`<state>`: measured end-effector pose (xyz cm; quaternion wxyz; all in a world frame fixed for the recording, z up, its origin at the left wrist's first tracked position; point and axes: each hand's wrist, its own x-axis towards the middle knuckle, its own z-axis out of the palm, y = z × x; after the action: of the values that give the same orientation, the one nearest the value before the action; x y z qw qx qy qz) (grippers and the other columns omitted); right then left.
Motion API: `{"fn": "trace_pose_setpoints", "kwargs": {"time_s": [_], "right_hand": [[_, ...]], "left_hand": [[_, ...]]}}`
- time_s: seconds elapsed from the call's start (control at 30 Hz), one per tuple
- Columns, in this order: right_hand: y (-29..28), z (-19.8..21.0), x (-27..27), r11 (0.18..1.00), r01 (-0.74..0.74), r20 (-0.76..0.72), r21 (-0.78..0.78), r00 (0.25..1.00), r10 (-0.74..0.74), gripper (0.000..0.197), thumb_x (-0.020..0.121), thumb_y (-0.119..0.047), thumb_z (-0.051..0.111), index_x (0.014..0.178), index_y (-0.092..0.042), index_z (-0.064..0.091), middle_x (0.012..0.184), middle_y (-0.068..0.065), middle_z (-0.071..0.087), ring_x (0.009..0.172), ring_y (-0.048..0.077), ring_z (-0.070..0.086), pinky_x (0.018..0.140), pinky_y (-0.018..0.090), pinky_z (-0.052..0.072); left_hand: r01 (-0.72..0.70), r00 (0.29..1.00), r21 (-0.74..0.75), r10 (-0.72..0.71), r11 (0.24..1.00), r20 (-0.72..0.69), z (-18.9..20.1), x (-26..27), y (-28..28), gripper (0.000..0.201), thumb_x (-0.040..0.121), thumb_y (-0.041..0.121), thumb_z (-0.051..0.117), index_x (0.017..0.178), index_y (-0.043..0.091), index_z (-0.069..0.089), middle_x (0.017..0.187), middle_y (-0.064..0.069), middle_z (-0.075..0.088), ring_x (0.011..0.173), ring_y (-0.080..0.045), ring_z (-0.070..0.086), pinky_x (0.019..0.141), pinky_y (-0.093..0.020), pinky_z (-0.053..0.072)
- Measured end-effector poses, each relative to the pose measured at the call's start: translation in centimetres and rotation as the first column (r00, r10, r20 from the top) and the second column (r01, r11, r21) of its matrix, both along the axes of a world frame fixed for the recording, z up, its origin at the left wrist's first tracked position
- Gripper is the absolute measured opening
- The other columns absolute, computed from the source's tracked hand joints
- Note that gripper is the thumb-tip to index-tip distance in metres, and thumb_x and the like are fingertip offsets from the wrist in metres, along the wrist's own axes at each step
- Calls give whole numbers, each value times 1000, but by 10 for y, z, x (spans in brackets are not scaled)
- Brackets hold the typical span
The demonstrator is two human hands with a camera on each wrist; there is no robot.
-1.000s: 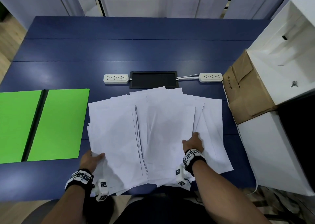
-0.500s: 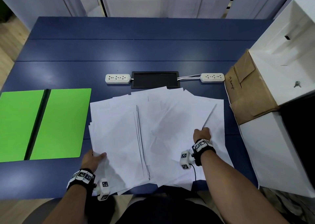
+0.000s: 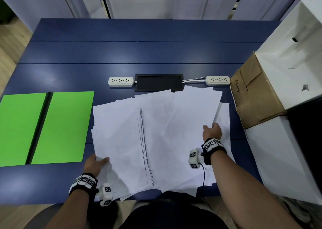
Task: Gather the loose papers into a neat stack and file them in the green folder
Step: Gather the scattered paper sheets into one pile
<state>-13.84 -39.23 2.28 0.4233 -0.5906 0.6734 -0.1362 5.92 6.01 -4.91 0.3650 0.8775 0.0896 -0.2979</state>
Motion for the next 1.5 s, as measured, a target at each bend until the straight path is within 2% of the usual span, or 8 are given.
{"fn": "trace_pose_setpoints", "kwargs": {"time_s": [0.27,0.43,0.6,0.73,0.97,1.3,1.4,1.5], "right_hand": [[-20,36,-9,954,-63,44,-294,996,79,39,92,4,55,128,-9,58,123,18,66,113,36,63,87,36,50],[-38,88,-14,890,-119,81,-440,982,172,27,93,-9,54,113,8,59,115,27,64,109,42,60,91,43,45],[-55,151,-21,783,-167,70,-600,963,260,23,92,-11,59,111,1,63,107,20,69,98,30,64,85,36,47],[-54,156,-13,847,-329,78,-417,916,394,30,91,-9,63,120,-5,62,110,9,66,99,19,59,85,31,45],[4,13,3,790,-606,-97,91,784,613,37,87,-1,58,124,-1,61,125,17,67,109,28,64,93,32,49],[75,-28,8,871,-431,-328,234,809,488,47,86,-11,59,128,-9,39,120,13,62,107,36,64,93,41,51],[73,-29,5,841,-458,-367,287,759,538,42,83,-14,65,122,-10,51,115,9,67,103,31,66,94,38,50],[60,-27,4,882,-399,-284,252,841,462,33,85,-14,68,114,2,65,113,15,71,97,31,69,79,33,56]], "left_hand": [[-5,1000,16,5,1000,-12,-1,3,1,39,81,16,80,113,0,65,108,-21,73,95,-35,69,87,-48,56],[15,1000,47,-15,999,4,0,2,0,39,82,16,80,112,-2,64,106,-21,71,97,-37,68,87,-48,55],[20,1000,58,-21,998,16,2,0,-1,38,81,16,80,111,-1,65,102,-18,71,92,-34,67,83,-45,55],[21,1000,53,-22,998,8,6,-1,-3,36,82,16,80,110,-1,65,100,-16,70,92,-34,67,82,-42,53],[16,1000,46,-16,999,-11,-2,4,4,37,80,21,81,108,3,67,102,-18,74,92,-35,71,86,-53,58],[28,1000,12,-28,1000,13,11,-3,-4,34,84,11,77,111,-4,63,101,-21,69,92,-35,67,81,-43,53],[6,1000,-8,-6,1000,10,12,-4,-4,34,84,11,77,112,-3,64,104,-23,71,93,-36,68,82,-44,54],[-1,1000,-12,1,1000,-2,14,-4,-5,33,85,11,77,112,-3,63,105,-23,71,93,-35,67,82,-42,53]]}}
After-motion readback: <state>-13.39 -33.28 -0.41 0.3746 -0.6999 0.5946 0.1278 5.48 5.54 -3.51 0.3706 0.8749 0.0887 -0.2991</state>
